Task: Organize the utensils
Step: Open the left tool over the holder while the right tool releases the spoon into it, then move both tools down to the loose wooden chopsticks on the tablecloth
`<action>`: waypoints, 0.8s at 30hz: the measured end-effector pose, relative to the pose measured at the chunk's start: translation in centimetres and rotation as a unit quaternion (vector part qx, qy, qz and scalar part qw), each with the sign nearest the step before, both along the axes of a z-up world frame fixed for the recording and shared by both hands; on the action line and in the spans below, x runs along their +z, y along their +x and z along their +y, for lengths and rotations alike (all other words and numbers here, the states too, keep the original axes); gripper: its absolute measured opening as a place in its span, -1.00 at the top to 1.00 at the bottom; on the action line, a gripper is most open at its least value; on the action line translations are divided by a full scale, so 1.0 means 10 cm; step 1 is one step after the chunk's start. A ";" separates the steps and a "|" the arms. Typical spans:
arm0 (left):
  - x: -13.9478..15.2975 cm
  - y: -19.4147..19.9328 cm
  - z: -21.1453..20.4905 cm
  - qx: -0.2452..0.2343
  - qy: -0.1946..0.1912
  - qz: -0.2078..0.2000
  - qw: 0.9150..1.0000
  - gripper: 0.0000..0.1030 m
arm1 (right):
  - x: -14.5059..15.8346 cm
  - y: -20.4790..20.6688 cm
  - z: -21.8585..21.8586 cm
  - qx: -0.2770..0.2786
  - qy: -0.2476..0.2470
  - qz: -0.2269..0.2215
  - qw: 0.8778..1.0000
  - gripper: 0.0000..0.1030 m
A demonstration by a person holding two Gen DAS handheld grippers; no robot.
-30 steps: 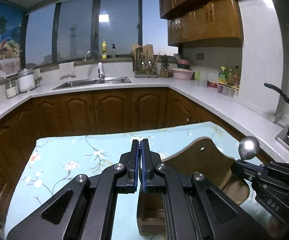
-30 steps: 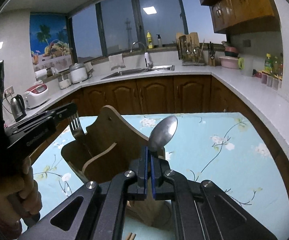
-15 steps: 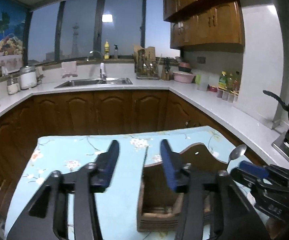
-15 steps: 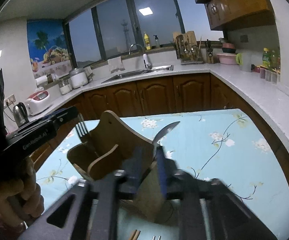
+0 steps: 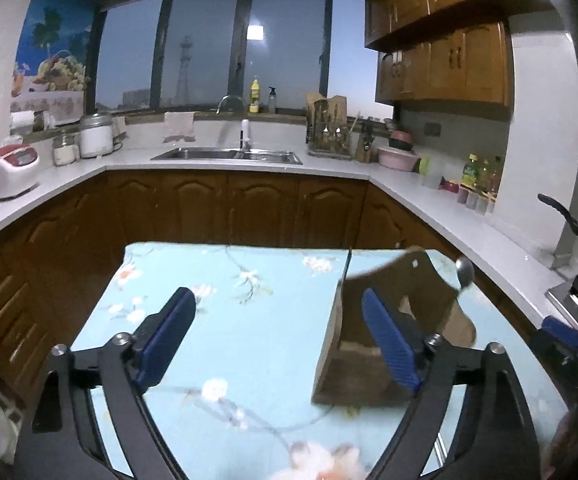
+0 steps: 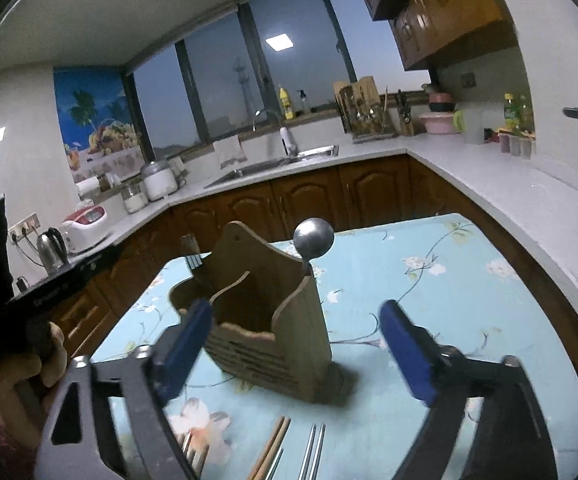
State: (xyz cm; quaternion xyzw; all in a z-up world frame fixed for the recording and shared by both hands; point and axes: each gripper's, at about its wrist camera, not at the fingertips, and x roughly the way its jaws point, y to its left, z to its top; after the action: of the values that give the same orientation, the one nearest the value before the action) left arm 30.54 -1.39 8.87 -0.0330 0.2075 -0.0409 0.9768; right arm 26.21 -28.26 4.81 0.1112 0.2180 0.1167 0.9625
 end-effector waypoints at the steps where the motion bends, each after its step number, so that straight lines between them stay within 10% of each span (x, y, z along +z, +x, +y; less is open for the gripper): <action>1: -0.02 -0.10 0.03 -0.003 -0.004 0.002 1.000 -0.78 | 0.02 -0.09 -0.01 0.001 0.002 -0.005 1.000 -0.88; 24: -0.91 -1.35 0.26 0.000 -0.078 0.145 0.986 -0.88 | -0.53 -1.35 -0.28 -0.034 0.022 0.066 0.997 -0.97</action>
State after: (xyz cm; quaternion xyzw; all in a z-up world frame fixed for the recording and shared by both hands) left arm 17.02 1.21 -0.25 -0.1149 0.3435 -0.0520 0.9307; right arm 12.70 -31.06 -0.49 0.1469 0.2749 0.0813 0.9467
